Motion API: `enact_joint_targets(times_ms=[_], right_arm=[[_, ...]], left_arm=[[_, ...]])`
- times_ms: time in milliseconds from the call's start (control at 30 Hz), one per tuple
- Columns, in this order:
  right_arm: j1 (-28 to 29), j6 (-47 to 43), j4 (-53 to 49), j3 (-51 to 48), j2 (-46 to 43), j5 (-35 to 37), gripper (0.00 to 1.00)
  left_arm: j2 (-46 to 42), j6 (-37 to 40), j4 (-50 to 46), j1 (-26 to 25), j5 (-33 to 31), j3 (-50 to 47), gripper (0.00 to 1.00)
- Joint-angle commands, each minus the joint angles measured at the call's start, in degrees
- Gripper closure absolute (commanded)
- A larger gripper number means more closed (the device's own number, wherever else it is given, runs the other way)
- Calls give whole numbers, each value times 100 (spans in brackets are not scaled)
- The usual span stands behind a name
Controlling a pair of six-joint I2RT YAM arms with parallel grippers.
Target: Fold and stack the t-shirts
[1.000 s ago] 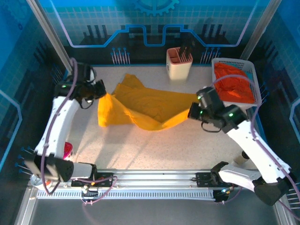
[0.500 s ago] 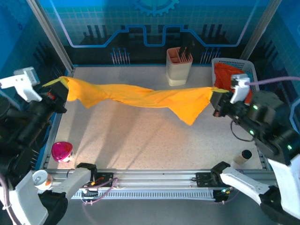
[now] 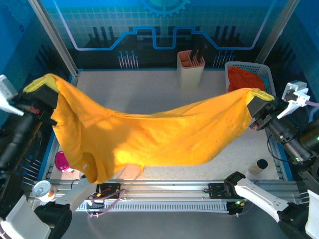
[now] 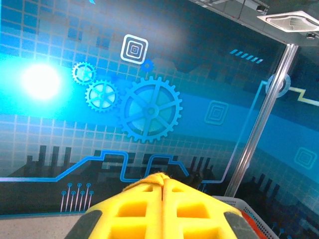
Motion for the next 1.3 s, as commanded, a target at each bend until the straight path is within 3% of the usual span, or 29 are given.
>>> enact_joint_targets(times_ms=[0,200,367,433,567,900,1267], right_arm=[[15,-47,-528,60,463,975,100],[-228,244,-817,-806,1189,1137,100],[-1560,789,-62,-2126,1911,-549,100],[-1837,980,341,-2477,2272,-823,100],[-2072,1095,851,-2548,3261,-1032,100],[-2626,865,1899,-2095,5436,-2219,100],[-3266,886,2168,-2245,5702,-3021,100]], left_arm=[[579,-36,732,-19,-78,-351,100],[1033,-413,1873,-10,-22,-2134,100],[1835,-603,2591,110,71,-3273,100],[2190,-621,2829,172,40,-3537,100],[3088,-832,3102,313,337,-3694,100],[4925,-1294,2674,386,636,-3327,100],[4502,-1463,2197,394,339,-3510,100]])
